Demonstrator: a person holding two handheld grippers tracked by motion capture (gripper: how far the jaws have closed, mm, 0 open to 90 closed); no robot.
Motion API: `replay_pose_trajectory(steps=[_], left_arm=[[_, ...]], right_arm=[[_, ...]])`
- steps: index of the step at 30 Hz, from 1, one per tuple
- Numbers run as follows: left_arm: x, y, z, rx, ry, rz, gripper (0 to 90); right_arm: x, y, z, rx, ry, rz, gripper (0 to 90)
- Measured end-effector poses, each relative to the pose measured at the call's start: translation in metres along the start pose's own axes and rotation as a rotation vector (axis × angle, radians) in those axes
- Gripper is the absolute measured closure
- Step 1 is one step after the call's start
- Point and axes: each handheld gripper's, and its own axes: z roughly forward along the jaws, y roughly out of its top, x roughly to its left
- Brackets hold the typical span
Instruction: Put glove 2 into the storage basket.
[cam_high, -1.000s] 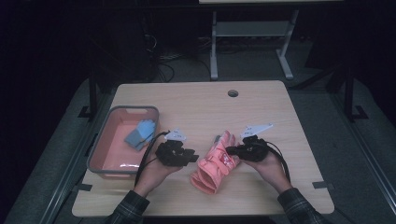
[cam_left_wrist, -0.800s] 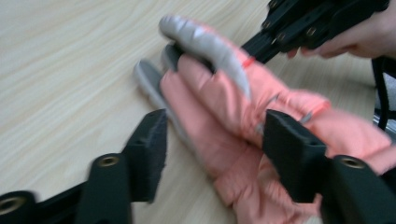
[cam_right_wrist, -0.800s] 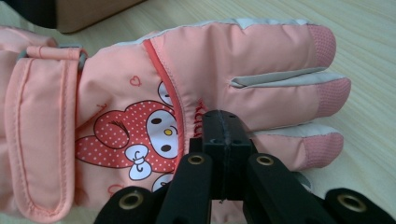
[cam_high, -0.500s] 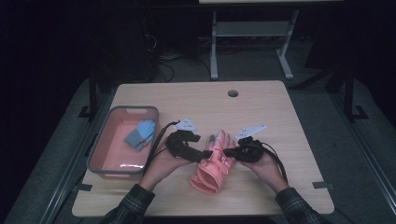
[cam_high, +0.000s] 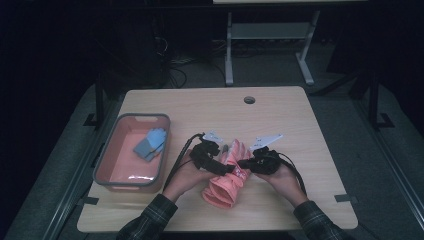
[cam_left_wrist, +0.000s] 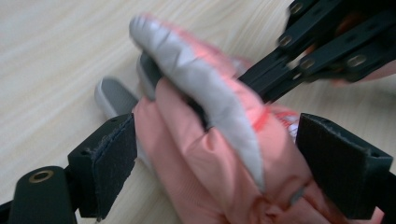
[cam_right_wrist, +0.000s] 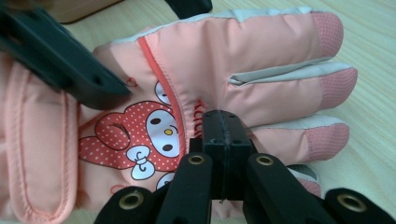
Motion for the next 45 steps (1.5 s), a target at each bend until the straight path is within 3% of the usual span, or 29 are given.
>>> replay_pose_trajectory(steps=[6, 11, 15, 19, 25, 26, 27, 34, 38, 45], left_arm=[[0.013, -0.014, 0.01, 0.025, -0.051, -0.067, 12.6], [0.02, -0.021, 0.016, 0.04, -0.083, -0.099, 12.6], [0.02, -0.023, 0.02, 0.053, -0.087, -0.098, 12.8], [0.025, -0.027, 0.026, 0.064, -0.123, -0.127, 12.8], [0.023, -0.027, 0.028, 0.062, -0.129, -0.109, 13.4], [0.023, -0.026, 0.029, 0.061, -0.165, -0.102, 15.1], [0.022, -0.026, 0.029, 0.061, -0.17, -0.1, 21.4], [0.026, -0.027, 0.03, 0.07, -0.234, -0.131, 34.2], [0.03, -0.028, 0.03, 0.075, -0.255, -0.144, 42.9], [0.032, -0.028, 0.029, 0.063, -0.252, -0.164, 53.3]], right_arm=[[0.001, 0.0, 0.001, 0.01, 0.004, 0.001, 90.0], [0.002, 0.0, 0.003, 0.018, 0.003, 0.0, 90.0], [0.002, -0.001, 0.005, 0.024, 0.004, -0.006, 90.0], [0.002, -0.002, 0.006, 0.025, 0.004, -0.015, 90.0], [0.002, -0.003, 0.008, 0.027, 0.006, -0.017, 90.0], [0.003, -0.003, 0.008, 0.028, 0.004, -0.019, 90.0], [0.003, -0.003, 0.008, 0.032, 0.003, -0.019, 90.0], [0.004, -0.003, 0.01, 0.033, 0.0, -0.02, 90.0], [0.004, -0.003, 0.011, 0.032, -0.005, -0.032, 90.0], [0.003, -0.002, 0.01, 0.023, 0.001, -0.015, 90.0]])
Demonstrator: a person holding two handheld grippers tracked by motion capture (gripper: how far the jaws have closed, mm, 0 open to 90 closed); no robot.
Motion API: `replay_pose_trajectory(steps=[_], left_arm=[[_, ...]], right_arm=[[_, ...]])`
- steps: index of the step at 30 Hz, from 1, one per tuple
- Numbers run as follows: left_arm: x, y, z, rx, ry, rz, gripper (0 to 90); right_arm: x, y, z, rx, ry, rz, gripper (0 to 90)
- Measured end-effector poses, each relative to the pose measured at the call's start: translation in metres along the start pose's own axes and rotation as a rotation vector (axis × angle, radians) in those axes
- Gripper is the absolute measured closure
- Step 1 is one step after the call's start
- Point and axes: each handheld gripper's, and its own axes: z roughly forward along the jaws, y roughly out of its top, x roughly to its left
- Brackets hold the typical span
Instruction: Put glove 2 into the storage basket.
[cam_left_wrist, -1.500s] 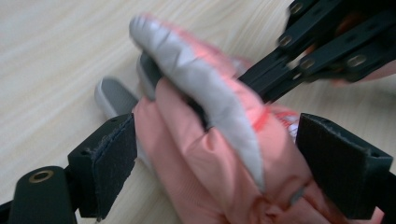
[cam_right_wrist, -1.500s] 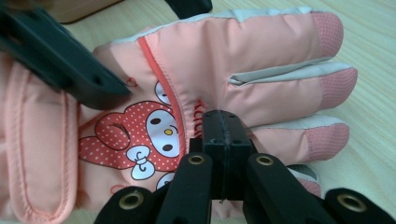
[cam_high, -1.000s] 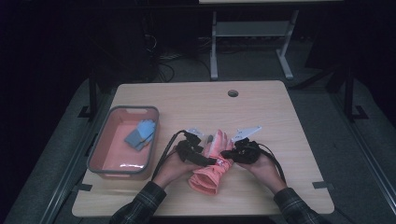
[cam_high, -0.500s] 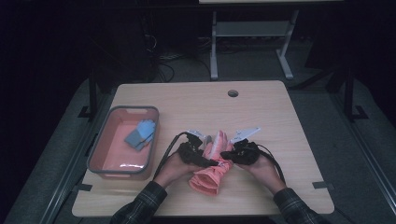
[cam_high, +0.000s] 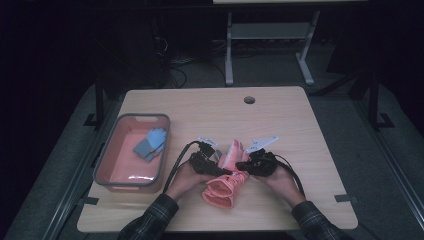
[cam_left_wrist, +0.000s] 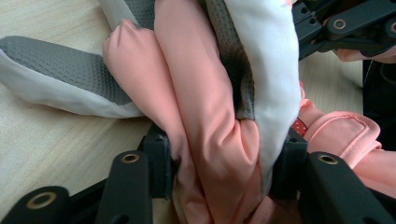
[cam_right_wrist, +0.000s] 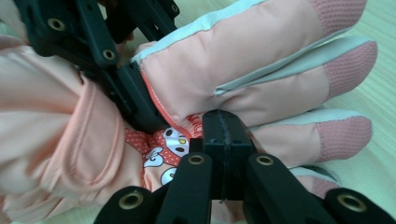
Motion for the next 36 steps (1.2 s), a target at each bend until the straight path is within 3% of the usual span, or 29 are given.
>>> replay_pose_trajectory(steps=[2, 4, 6, 8, 14, 20, 26, 30, 36], left_arm=[[-0.001, 0.0, -0.001, -0.001, 0.005, 0.005, 54.6], [-0.003, 0.001, -0.002, -0.001, 0.011, 0.016, 55.7], [-0.005, 0.001, -0.003, -0.004, 0.016, 0.023, 56.8], [-0.008, 0.002, -0.004, -0.006, 0.018, 0.028, 57.6], [-0.018, 0.007, -0.009, -0.017, 0.026, 0.065, 59.2], [-0.025, 0.011, -0.016, -0.025, 0.033, 0.096, 59.1], [-0.026, 0.013, -0.025, -0.042, 0.038, 0.104, 59.1], [-0.029, 0.016, -0.032, -0.061, 0.058, 0.114, 59.1], [-0.03, 0.018, -0.04, -0.048, 0.075, 0.123, 59.0]], right_arm=[[-0.001, 0.0, -0.004, -0.014, 0.007, 0.008, 83.3], [-0.003, -0.002, -0.013, -0.047, 0.019, 0.029, 69.5], [-0.005, -0.005, -0.025, -0.078, -0.007, 0.05, 59.8], [-0.01, -0.013, -0.037, -0.102, -0.056, 0.067, 48.8], [-0.035, -0.046, -0.057, -0.066, -0.219, 0.15, 31.0], [-0.056, -0.067, -0.06, -0.039, -0.323, 0.236, 23.6], [-0.062, -0.071, -0.049, -0.012, -0.405, 0.227, 21.7], [-0.065, -0.075, -0.047, -0.024, -0.408, 0.237, 20.1], [-0.066, -0.078, -0.044, -0.051, -0.417, 0.23, 13.2]])
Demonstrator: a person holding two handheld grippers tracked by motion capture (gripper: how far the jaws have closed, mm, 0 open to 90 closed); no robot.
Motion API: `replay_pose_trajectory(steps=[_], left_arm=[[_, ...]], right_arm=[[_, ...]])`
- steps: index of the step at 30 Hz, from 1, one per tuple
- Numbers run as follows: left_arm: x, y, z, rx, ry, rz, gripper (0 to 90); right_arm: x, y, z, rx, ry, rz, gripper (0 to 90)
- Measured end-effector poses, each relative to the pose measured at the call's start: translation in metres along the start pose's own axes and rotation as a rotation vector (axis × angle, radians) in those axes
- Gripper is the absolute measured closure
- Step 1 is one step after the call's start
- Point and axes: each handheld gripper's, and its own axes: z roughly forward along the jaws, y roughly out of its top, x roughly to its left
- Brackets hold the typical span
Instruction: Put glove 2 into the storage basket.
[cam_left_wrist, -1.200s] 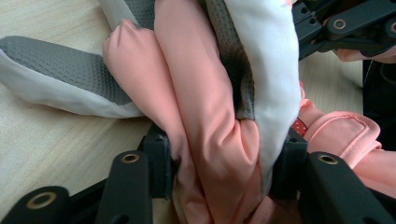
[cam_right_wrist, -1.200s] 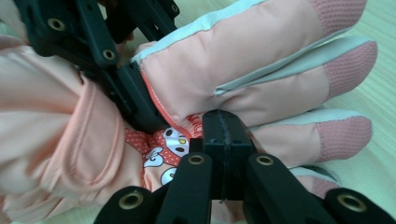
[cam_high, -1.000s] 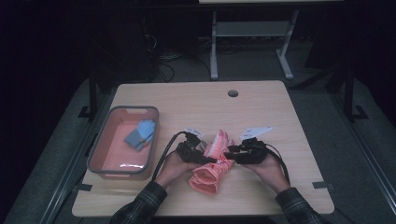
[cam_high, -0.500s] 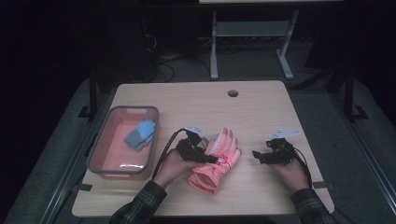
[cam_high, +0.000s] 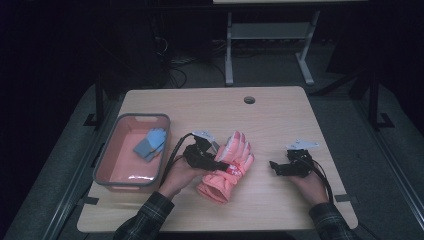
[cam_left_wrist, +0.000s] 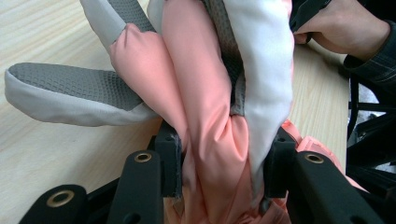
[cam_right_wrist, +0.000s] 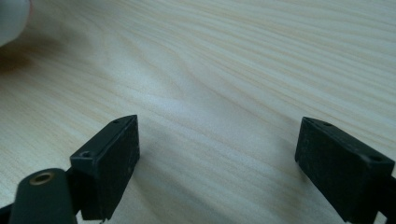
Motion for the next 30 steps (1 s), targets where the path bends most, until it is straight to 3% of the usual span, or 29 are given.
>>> replay_pose_trajectory(steps=[15, 22, 30], left_arm=[[0.004, 0.016, -0.041, -0.03, 0.032, -0.024, 58.6], [0.01, 0.02, -0.071, -0.058, 0.047, -0.04, 58.5], [0.022, 0.016, -0.114, -0.1, 0.094, -0.081, 58.3]], right_arm=[[0.0, 0.0, 0.0, 0.003, 0.001, 0.006, 13.2], [0.0, 0.0, 0.0, 0.003, 0.001, 0.006, 13.2], [0.0, 0.0, 0.0, 0.003, 0.001, 0.006, 13.2]])
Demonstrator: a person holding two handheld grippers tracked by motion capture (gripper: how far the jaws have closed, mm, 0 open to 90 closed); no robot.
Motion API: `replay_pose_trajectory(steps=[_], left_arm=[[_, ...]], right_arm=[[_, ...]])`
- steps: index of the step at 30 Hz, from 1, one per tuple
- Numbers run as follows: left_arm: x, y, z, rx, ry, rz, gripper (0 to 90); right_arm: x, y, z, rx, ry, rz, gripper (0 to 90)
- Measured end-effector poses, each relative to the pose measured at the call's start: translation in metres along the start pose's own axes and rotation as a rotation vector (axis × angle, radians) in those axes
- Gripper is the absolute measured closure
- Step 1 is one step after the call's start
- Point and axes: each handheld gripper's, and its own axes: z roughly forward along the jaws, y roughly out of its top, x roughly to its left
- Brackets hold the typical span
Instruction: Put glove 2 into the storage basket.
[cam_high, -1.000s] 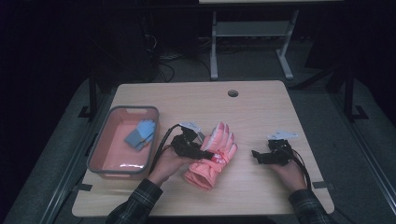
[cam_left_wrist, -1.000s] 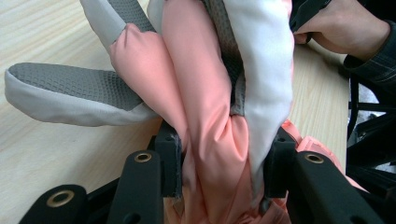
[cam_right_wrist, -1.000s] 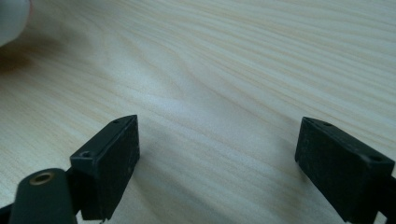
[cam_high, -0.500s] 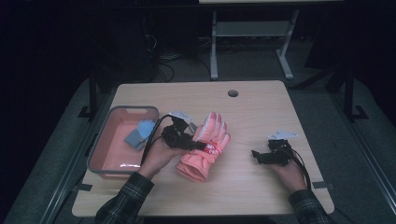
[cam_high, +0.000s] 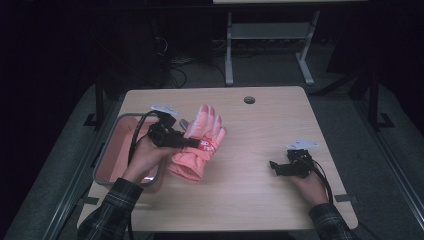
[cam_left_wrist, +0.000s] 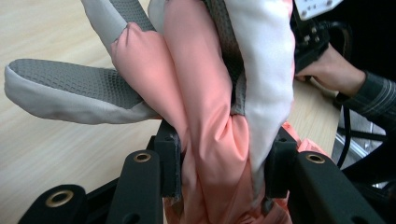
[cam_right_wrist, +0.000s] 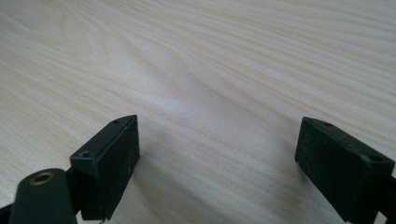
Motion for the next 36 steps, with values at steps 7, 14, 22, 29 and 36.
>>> replay_pose_trajectory(steps=[7, 14, 22, 29, 36], left_arm=[[0.019, -0.005, -0.038, -0.036, 0.043, -0.038, 58.2], [0.04, -0.016, -0.076, -0.057, 0.1, -0.088, 58.0], [0.06, -0.032, -0.102, -0.052, 0.166, -0.128, 58.0], [0.077, -0.043, -0.115, -0.042, 0.213, -0.148, 57.8], [0.096, -0.053, -0.104, -0.002, 0.232, -0.17, 57.5]], right_arm=[[0.0, 0.0, 0.0, 0.0, 0.0, 0.0, 13.2], [0.0, 0.0, 0.0, -0.001, -0.003, 0.002, 13.3], [-0.001, 0.0, 0.0, -0.002, -0.007, 0.003, 13.2], [-0.001, 0.0, 0.0, -0.004, -0.009, -0.001, 13.2], [-0.001, 0.0, 0.0, -0.004, -0.01, 0.0, 13.3]])
